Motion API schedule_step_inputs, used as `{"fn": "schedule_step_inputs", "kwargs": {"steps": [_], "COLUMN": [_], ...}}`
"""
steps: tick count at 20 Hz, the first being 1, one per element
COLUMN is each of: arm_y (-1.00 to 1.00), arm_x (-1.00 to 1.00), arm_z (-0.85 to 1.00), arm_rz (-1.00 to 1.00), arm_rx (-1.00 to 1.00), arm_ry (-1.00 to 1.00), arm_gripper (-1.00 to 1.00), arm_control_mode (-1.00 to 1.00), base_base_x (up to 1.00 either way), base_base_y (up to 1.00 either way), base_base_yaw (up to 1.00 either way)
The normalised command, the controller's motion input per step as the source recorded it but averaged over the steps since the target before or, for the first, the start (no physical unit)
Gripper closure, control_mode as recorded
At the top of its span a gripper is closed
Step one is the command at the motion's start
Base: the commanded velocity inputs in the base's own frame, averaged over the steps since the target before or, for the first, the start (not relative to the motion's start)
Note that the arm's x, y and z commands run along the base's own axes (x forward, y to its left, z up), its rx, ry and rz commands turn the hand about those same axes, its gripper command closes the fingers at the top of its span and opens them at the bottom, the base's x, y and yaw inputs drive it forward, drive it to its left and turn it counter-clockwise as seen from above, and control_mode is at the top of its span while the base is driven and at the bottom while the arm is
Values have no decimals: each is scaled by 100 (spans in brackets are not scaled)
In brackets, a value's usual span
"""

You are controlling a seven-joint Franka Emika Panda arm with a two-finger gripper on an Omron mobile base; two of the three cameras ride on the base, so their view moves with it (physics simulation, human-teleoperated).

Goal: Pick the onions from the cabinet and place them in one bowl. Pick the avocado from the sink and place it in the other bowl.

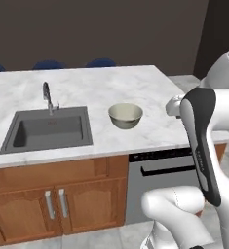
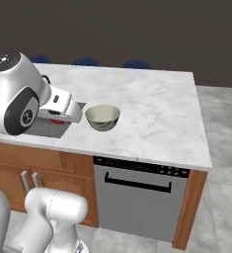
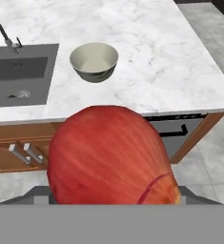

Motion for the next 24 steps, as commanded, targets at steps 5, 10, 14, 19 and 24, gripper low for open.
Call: {"fn": "schedule_step_inputs", "kwargs": {"steps": [5, 10, 14, 19, 24], "arm_y": [0, 0, 0, 0, 0], "arm_x": [0, 0, 0, 0, 0], "arm_z": [0, 0, 0, 0, 0], "arm_rz": [0, 0, 0, 0, 0], "arm_rx": [0, 0, 0, 0, 0], "arm_ry": [0, 0, 0, 0, 0], "arm_gripper": [100, 100, 100, 100, 100], "arm_control_mode": [100, 100, 100, 100, 100], "base_base_x": [24, 35, 54, 56, 54], "base_base_y": [30, 29, 23, 24, 22], "base_base_yaw": [-21, -12, -1, 1, 2]}}
